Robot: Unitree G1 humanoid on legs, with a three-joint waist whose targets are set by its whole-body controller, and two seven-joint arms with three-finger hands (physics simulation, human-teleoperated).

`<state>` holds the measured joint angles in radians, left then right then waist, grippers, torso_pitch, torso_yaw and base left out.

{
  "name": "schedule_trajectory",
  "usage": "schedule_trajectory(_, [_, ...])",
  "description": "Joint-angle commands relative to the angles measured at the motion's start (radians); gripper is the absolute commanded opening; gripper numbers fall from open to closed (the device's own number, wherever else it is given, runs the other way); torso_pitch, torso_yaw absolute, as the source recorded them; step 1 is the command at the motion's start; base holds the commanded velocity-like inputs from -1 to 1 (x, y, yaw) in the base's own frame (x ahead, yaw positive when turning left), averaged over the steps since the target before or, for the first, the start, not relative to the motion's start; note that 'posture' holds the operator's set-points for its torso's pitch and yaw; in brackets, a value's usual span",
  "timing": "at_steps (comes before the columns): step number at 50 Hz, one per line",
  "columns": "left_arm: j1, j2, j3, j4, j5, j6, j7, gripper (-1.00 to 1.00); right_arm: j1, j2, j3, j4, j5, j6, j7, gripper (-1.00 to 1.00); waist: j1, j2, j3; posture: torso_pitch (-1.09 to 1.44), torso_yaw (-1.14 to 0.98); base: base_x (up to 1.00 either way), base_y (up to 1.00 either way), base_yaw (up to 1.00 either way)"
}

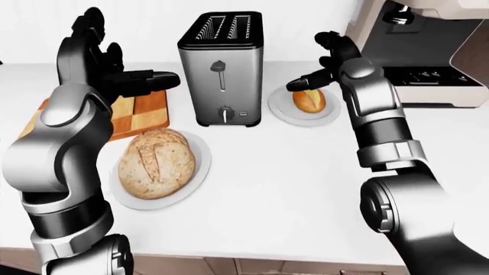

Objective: Place all breads on the cutting board.

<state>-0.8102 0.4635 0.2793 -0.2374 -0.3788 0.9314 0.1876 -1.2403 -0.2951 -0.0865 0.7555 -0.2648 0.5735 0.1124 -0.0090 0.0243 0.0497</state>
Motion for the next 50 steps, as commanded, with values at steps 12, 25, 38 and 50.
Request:
schedule_trajectory(12, [-0.024,0.013,0.009,-0.019,0.005,-0.044,-0.003,1.0,-0.029,-0.007,-0.001,0.015,0.001,-0.078,-0.031,0.71,0.001,0.0,-0.034,0.0,0.0,0.0,0.0,0.0])
schedule_trajectory(25, [-0.034,0.015,0.014,-0.02,-0.01,-0.03,0.003,1.0,-0.004,-0.007,0.0,0.019,-0.01,-0.088,-0.029,0.61,0.003,-0.001,-0.036,0.0,0.0,0.0,0.0,0.0])
schedule_trajectory(38, [-0.028,0.015,0.011,-0.02,-0.012,-0.032,0.005,1.0,0.029,-0.002,0.005,0.022,-0.031,-0.11,-0.035,0.56,0.003,-0.002,-0.039,0.0,0.0,0.0,0.0,0.0])
schedule_trajectory(50, [-0.019,0.015,0.015,-0.023,-0.015,-0.036,0.004,1.0,0.036,0.0,0.011,0.05,-0.058,-0.141,-0.055,0.58,0.003,-0.002,-0.039,0.0,0.0,0.0,0.0,0.0])
